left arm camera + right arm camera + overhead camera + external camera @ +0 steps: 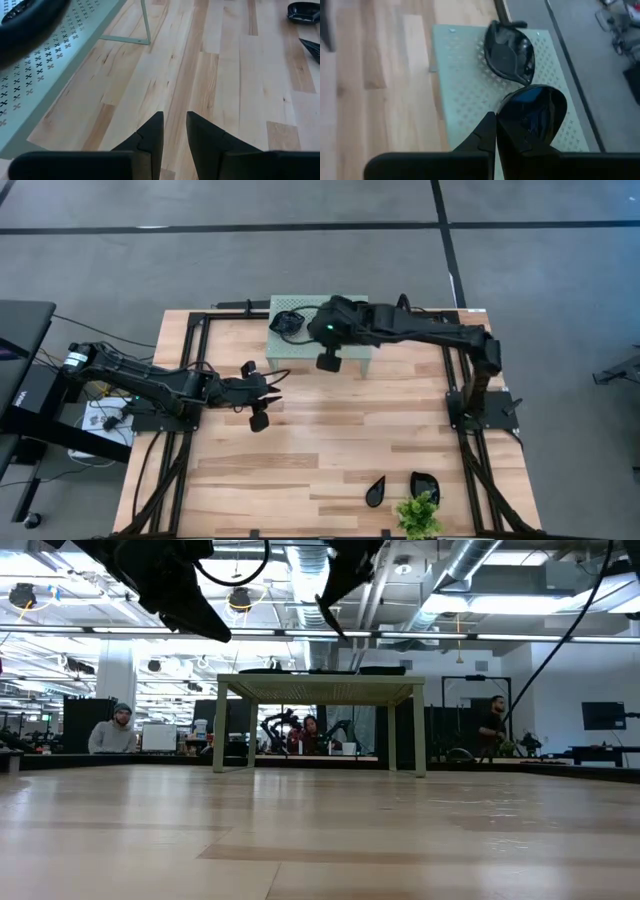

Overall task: Pick & Place Mini shaped plates
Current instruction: Stack the drop-shaped plate on top of the other drop-shaped plates on the shelf

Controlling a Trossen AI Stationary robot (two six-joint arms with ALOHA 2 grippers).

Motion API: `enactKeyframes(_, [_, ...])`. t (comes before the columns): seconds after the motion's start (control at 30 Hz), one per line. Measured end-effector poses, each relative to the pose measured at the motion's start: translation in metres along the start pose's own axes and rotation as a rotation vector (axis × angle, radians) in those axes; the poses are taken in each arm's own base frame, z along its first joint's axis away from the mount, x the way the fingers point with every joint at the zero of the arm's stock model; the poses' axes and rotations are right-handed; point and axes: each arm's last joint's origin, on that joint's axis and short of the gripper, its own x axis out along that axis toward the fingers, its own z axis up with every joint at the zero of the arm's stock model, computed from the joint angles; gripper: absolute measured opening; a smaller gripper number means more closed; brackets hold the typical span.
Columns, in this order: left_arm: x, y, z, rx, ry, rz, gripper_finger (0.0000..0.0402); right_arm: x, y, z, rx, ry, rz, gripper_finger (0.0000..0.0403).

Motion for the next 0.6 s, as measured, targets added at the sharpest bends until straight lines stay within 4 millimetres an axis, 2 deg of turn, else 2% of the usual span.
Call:
enactKeyframes(0.17, [0.0,0.0,0.0,-0.002,-0.004,-0.001,0.0085,0.036,-0.007,-0.009,-0.056,0.163,0.047,0.0002])
enactKeyframes(0.27, [0.0,0.0,0.001,-0.003,-0.006,-0.001,0.0085,0.05,-0.012,-0.01,-0.083,0.199,0.041,0.0001])
enactKeyframes(0.6, [0.0,0.0,0.001,-0.006,-0.014,-0.002,0.0085,0.074,-0.025,-0.009,-0.031,0.253,0.036,0.0001])
